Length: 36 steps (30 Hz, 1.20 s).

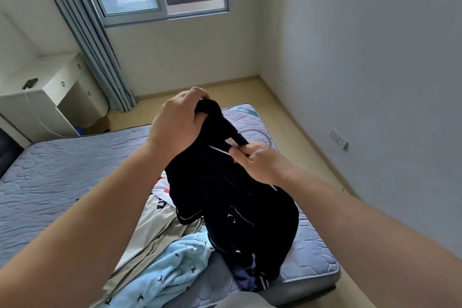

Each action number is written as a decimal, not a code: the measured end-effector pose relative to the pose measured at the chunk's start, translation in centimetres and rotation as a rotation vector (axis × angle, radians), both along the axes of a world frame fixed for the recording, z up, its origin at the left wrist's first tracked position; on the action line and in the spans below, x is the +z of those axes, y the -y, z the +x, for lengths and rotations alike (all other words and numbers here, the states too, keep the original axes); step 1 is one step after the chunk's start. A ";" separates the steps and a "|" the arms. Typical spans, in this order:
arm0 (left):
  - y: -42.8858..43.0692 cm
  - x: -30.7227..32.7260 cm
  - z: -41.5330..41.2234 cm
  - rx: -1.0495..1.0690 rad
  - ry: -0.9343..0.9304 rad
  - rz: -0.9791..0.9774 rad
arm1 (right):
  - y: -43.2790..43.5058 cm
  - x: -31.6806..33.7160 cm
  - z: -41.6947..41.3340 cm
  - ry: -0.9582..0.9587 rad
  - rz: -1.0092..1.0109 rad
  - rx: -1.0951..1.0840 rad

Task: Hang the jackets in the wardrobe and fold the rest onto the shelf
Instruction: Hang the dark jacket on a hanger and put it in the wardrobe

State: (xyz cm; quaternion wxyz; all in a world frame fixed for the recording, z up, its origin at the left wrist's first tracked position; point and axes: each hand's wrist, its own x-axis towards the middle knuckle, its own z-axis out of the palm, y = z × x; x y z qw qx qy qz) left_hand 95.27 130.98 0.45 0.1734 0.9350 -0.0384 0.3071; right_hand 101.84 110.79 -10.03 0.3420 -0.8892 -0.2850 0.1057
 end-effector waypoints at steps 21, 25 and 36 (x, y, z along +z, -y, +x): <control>-2.5 -4.8 0.6 0.276 -0.619 0.171 | 2.0 5.5 -0.2 0.518 -0.111 -0.266; -0.6 -5.5 1.5 0.254 -0.653 0.139 | 2.3 5.2 -0.8 0.512 -0.126 -0.270; 4.5 -8.5 1.2 0.014 -0.417 0.240 | 3.5 4.9 -1.1 0.507 -0.103 -0.291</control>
